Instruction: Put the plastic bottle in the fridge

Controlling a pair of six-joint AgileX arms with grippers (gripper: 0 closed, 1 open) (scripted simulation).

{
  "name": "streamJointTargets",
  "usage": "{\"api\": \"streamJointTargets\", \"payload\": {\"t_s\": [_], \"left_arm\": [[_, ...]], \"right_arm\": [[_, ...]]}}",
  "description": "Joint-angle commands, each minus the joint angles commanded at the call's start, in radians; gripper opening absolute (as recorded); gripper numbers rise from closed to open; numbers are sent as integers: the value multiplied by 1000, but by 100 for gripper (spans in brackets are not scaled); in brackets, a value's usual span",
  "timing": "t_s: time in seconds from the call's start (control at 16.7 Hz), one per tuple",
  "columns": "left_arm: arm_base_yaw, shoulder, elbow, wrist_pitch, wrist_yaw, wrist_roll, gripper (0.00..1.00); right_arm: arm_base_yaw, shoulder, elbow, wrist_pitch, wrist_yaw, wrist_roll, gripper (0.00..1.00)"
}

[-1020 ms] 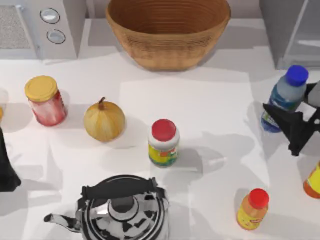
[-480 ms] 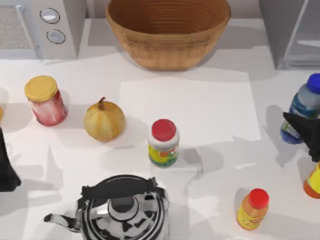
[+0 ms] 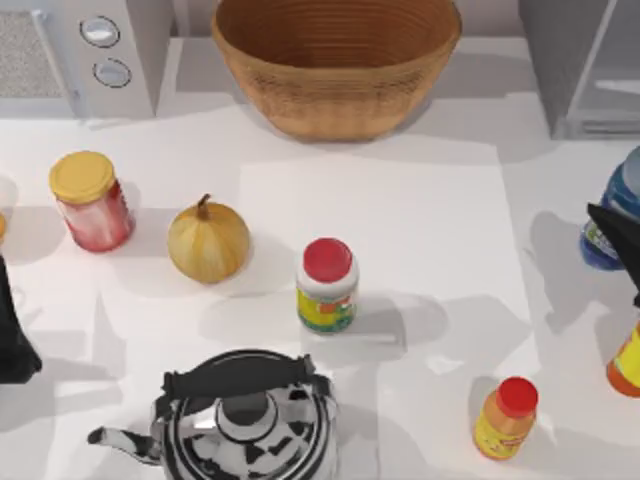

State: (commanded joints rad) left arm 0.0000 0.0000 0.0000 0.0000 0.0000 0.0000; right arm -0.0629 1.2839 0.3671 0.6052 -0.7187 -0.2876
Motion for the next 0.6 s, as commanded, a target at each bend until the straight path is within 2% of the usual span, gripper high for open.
{"api": "streamJointTargets", "payload": {"t_s": [0.24, 0.6], "left_arm": [[0, 0, 0, 0, 0, 0, 100], [0, 0, 0, 0, 0, 0, 100]], "right_arm": [[5, -396, -49, -105, 164, 52, 1], [31, -1005, -195, -369, 493, 181, 1]]}}
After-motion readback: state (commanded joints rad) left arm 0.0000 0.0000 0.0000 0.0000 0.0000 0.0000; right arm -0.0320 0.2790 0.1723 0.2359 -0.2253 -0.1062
